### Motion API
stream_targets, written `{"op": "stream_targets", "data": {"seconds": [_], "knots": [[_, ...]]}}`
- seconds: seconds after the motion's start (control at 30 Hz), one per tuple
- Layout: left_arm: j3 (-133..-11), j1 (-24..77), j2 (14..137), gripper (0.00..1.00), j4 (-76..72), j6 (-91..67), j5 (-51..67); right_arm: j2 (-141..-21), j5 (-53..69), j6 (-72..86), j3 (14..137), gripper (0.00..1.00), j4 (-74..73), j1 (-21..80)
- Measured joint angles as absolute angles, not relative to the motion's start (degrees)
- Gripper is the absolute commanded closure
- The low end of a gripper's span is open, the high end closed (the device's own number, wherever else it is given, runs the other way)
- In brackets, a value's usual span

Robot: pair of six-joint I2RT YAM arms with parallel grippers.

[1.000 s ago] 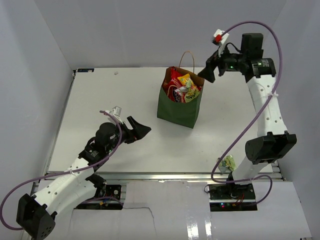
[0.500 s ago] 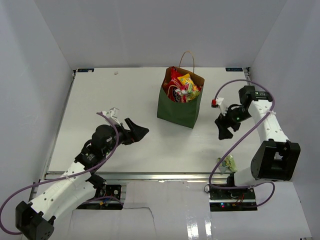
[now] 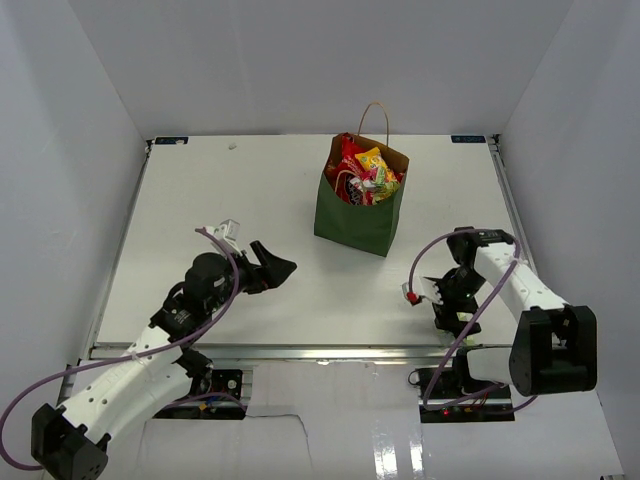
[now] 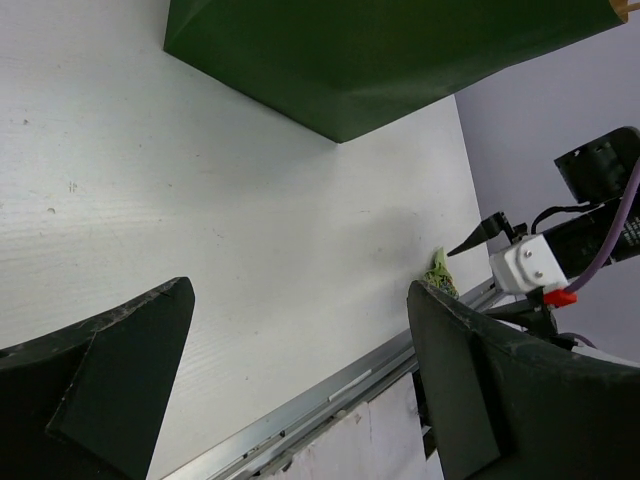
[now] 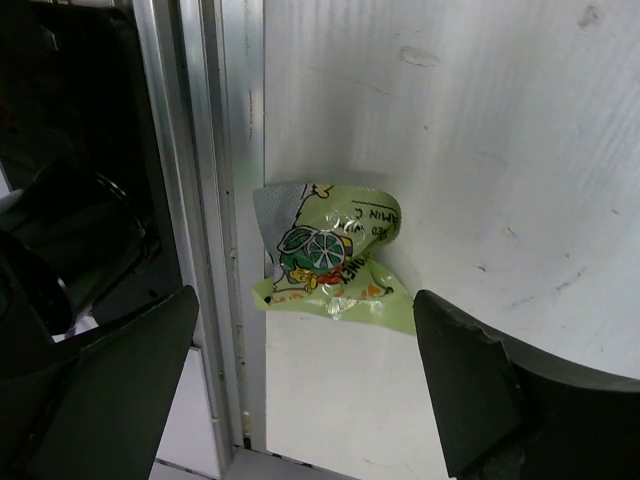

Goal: Place the snacks into the paper bag

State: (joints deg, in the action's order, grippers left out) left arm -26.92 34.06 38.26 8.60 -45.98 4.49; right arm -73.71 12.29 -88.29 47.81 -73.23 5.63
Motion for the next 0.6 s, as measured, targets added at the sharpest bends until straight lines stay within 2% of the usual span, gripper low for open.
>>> {"op": "stream_targets", "data": {"seconds": [0.3, 0.4, 0.6], "knots": [[-26.59, 34.06, 36.05, 0.02, 9.06, -46.39, 3.88, -72.77, 8.45, -89.49, 39.46, 0.11, -61.3, 11.07], [-26.59, 34.06, 36.14, 0.02, 9.17, -46.41, 3.64, -72.55, 7.05, -88.62, 36.67, 0.17, -57.43, 12.19], [-26.59, 34.06, 37.06, 0.02, 9.5, -46.41, 3.6, -70.57, 5.63, -85.43, 34.63, 0.41, -52.42, 13.61]]}}
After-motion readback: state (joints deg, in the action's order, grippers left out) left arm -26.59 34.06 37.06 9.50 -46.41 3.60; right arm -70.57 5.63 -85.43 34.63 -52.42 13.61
